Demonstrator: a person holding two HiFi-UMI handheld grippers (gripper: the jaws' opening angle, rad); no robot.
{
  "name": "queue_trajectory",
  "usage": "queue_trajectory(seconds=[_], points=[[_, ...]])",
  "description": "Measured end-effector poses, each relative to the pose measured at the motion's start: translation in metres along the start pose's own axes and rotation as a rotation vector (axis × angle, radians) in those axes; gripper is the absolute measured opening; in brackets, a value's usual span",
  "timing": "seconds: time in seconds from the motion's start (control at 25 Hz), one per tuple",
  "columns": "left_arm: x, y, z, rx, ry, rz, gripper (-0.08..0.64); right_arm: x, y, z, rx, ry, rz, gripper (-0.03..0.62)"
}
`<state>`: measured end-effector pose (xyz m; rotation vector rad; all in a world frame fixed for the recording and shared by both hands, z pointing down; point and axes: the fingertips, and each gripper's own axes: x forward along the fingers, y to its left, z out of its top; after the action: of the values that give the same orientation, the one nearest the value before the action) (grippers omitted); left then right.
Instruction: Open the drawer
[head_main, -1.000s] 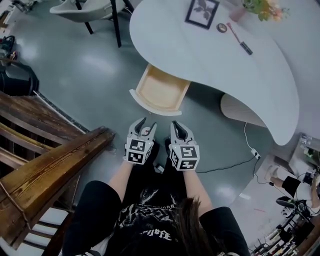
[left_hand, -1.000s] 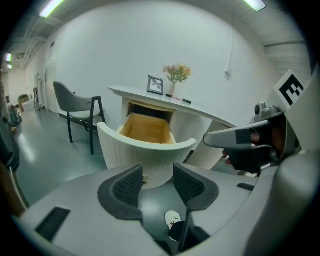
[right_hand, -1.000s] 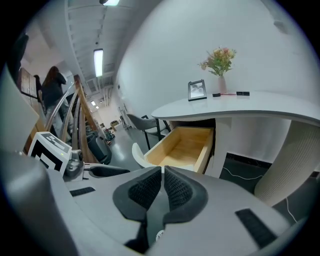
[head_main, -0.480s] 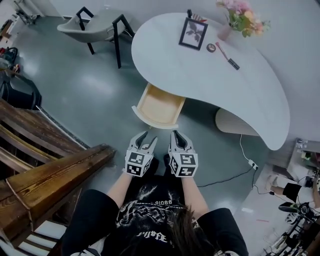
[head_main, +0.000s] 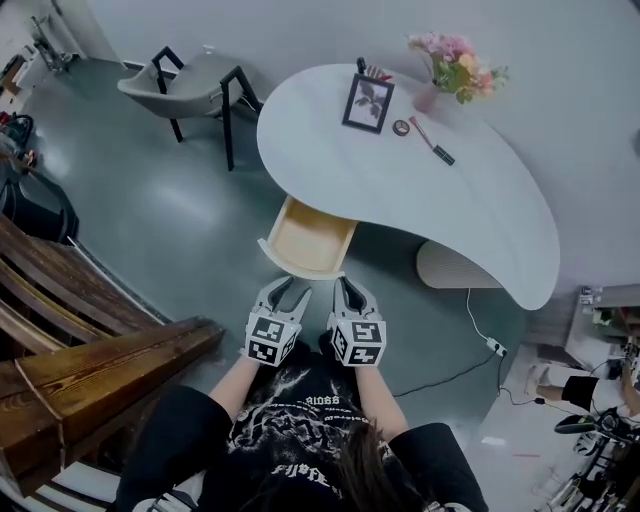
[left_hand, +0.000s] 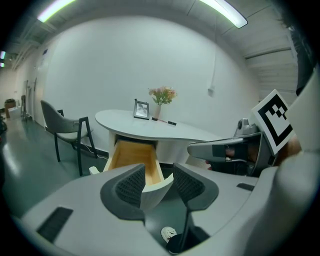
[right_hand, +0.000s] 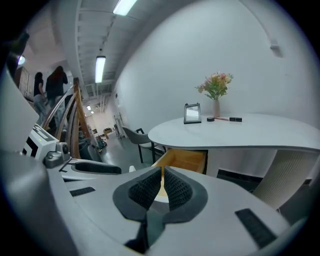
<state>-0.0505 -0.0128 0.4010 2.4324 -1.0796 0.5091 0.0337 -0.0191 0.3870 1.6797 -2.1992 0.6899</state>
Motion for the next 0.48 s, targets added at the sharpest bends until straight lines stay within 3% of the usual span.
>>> queue_trajectory(seconds=[0.48], points=[[-0.013, -0.001, 0.042, 0.018, -0.125, 0.011, 0.181, -0.016, 0.0, 0.032, -0.048, -0.085, -0.005, 0.029]])
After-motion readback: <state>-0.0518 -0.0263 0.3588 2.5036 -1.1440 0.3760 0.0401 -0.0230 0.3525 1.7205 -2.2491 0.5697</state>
